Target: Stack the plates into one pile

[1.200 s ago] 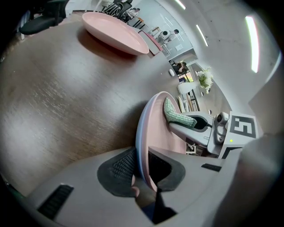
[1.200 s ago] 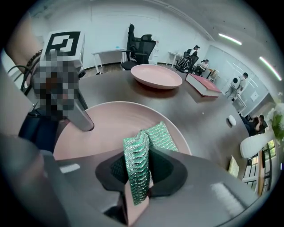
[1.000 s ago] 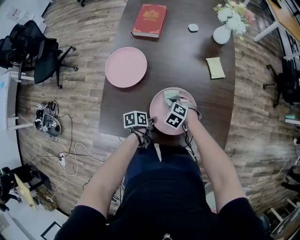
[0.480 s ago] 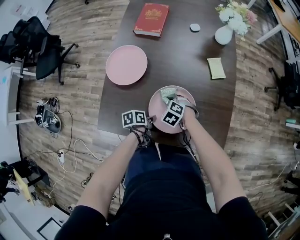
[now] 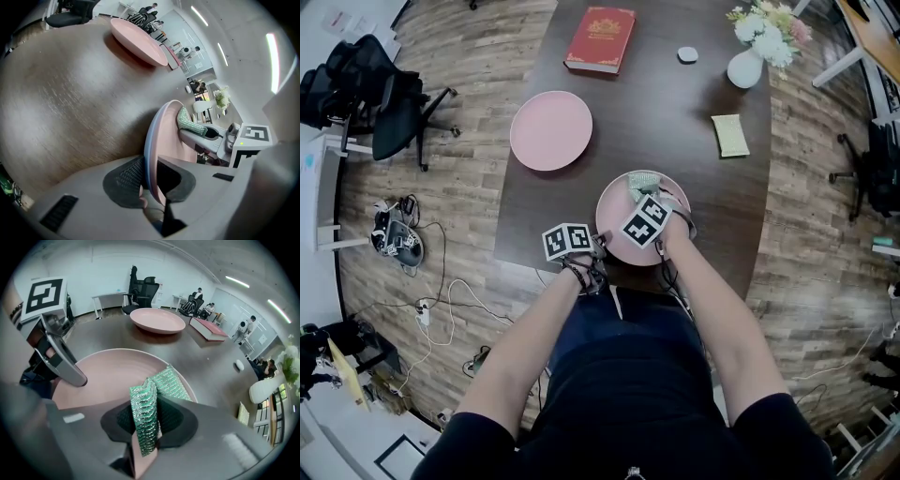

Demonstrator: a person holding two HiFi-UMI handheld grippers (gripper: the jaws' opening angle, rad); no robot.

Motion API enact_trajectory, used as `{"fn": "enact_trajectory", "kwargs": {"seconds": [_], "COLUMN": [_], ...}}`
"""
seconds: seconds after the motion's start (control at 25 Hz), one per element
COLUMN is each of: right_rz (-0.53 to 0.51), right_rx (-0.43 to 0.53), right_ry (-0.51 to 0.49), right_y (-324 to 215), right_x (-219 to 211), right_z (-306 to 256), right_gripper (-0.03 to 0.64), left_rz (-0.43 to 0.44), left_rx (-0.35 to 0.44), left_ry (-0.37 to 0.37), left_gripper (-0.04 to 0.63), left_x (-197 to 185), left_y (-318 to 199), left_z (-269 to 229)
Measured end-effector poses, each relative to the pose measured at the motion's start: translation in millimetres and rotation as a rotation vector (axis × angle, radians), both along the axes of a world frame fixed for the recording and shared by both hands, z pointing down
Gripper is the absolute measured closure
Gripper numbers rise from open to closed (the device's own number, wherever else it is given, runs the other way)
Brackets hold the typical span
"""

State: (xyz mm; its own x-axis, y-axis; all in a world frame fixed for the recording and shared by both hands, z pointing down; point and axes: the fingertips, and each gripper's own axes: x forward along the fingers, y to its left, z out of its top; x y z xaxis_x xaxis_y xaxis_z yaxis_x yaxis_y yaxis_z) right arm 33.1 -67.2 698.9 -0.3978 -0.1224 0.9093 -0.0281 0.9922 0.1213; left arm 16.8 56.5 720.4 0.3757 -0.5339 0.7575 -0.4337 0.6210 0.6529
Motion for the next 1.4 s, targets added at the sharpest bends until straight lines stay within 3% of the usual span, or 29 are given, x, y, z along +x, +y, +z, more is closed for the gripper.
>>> {"fn": "enact_trajectory", "kwargs": {"seconds": [0.56,1.4], "right_rz": [0.157,0.442], "right_rx": [-0.012,-0.084], "right_ry": [0.046,0.023], "right_y": [-17.4,-15.1], "right_x": [29.7,57.5], "right_z": [3.9,-2.7], "right_gripper": [0.532,0.532], "left_rz": [-0.062,-0.039], "left_rx": [-0.004,-0.018], "left_ry": [-0.014,-0.006], "left_gripper": [0.549,0.549], "left_x": [3.3,6.3], "left_y": [0.3,2.3], "left_z": [1.3,0.2]}}
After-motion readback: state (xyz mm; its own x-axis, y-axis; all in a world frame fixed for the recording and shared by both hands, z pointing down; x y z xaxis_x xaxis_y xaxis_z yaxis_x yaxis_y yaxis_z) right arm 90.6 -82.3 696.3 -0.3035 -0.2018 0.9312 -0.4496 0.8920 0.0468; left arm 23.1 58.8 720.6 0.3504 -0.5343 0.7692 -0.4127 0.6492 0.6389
